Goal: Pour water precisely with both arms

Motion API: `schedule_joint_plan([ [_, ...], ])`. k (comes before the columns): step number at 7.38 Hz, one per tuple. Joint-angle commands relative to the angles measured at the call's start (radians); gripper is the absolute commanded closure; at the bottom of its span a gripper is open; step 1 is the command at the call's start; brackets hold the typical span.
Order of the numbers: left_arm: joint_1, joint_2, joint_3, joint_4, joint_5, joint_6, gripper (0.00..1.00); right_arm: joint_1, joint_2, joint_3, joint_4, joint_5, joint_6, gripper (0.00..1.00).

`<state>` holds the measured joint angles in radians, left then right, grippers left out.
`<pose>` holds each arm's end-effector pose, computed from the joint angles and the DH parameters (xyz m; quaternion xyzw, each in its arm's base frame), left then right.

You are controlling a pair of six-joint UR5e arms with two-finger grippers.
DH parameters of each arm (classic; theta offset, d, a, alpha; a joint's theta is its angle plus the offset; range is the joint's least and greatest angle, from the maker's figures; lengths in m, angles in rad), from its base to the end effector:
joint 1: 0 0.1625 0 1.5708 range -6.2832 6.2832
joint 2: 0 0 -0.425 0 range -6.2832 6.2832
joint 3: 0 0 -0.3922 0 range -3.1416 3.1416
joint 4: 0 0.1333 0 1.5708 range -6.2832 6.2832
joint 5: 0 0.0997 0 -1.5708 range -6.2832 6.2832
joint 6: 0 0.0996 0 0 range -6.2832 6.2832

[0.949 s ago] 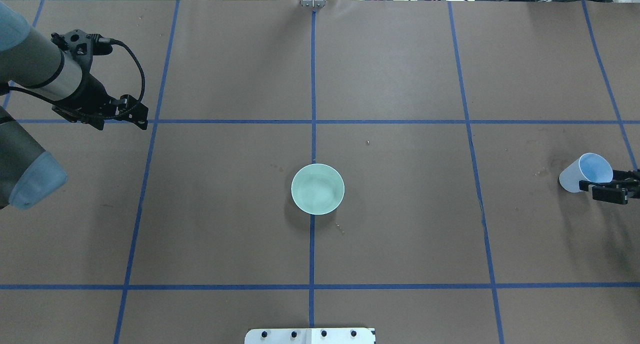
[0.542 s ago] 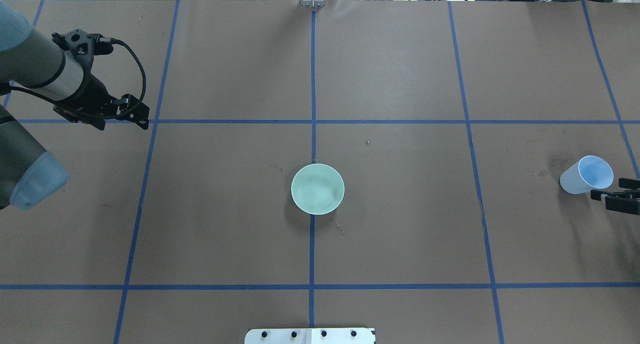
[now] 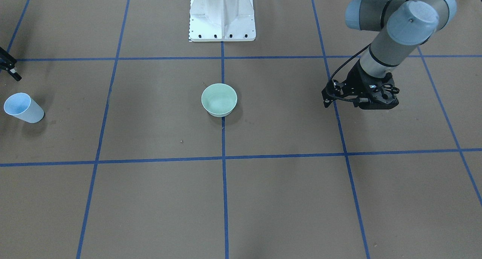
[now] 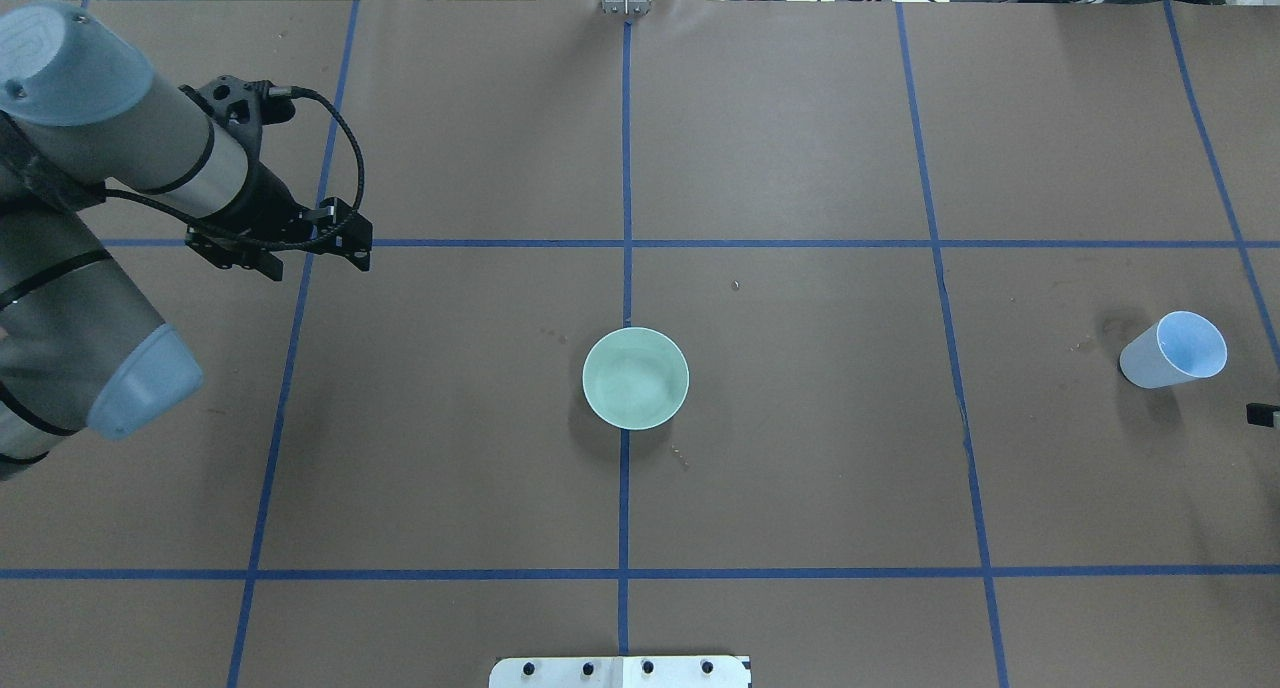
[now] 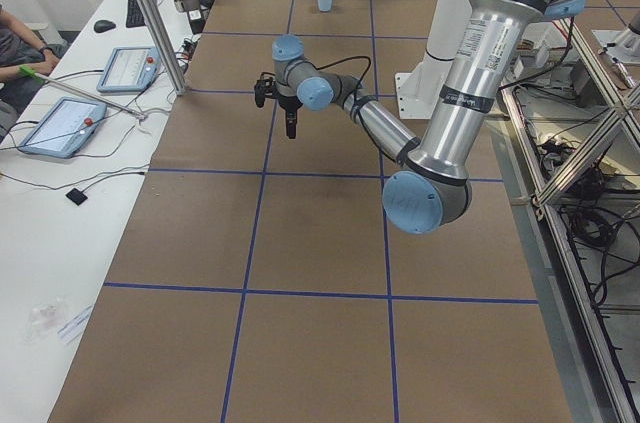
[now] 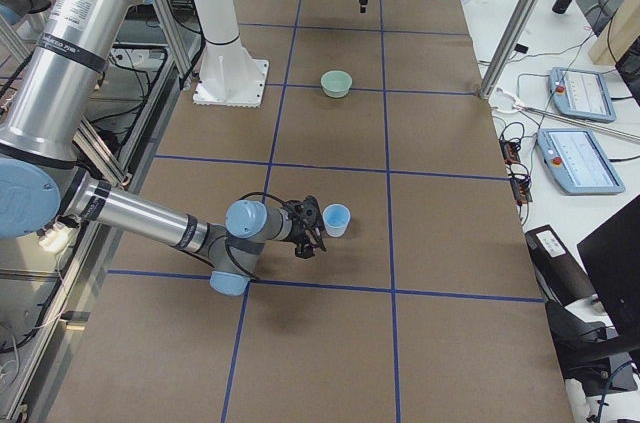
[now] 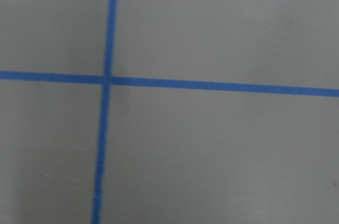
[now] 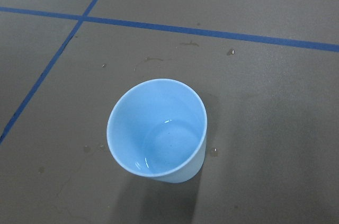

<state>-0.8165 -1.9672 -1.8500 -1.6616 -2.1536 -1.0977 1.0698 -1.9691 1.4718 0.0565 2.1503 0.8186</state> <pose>0.3534 -0.4907 0.3000 0.0023 0.4464 -0.0459 0.8937 -0.0739 -0.2990 0.6867 0.2575 -0.5052 -0.0231 0.8234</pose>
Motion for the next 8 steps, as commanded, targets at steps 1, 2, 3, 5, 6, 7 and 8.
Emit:
schedule_joint_plan([
  [1, 0.139, -0.086, 0.002, 0.003, 0.075, -0.169, 0.00, 0.103, 0.028, -0.002, -0.099, 0.084, -0.044, 0.00],
  [2, 0.208, -0.126, 0.012, 0.005, 0.098, -0.224, 0.00, 0.161, 0.061, -0.002, -0.180, 0.133, -0.112, 0.00],
  [3, 0.250, -0.156, 0.037, 0.005, 0.127, -0.231, 0.01, 0.208, 0.099, -0.002, -0.273, 0.164, -0.175, 0.00],
  [5, 0.293, -0.313, 0.220, 0.002, 0.147, -0.229, 0.01, 0.255, 0.172, 0.008, -0.464, 0.168, -0.303, 0.00],
  [6, 0.304, -0.328, 0.256, -0.004, 0.147, -0.228, 0.01, 0.280, 0.211, 0.012, -0.550, 0.168, -0.364, 0.00],
  [7, 0.306, -0.329, 0.264, -0.007, 0.147, -0.229, 0.08, 0.301, 0.249, 0.013, -0.623, 0.168, -0.413, 0.00],
  [8, 0.307, -0.332, 0.271, -0.010, 0.146, -0.229, 0.20, 0.311, 0.289, 0.021, -0.699, 0.192, -0.424, 0.00],
])
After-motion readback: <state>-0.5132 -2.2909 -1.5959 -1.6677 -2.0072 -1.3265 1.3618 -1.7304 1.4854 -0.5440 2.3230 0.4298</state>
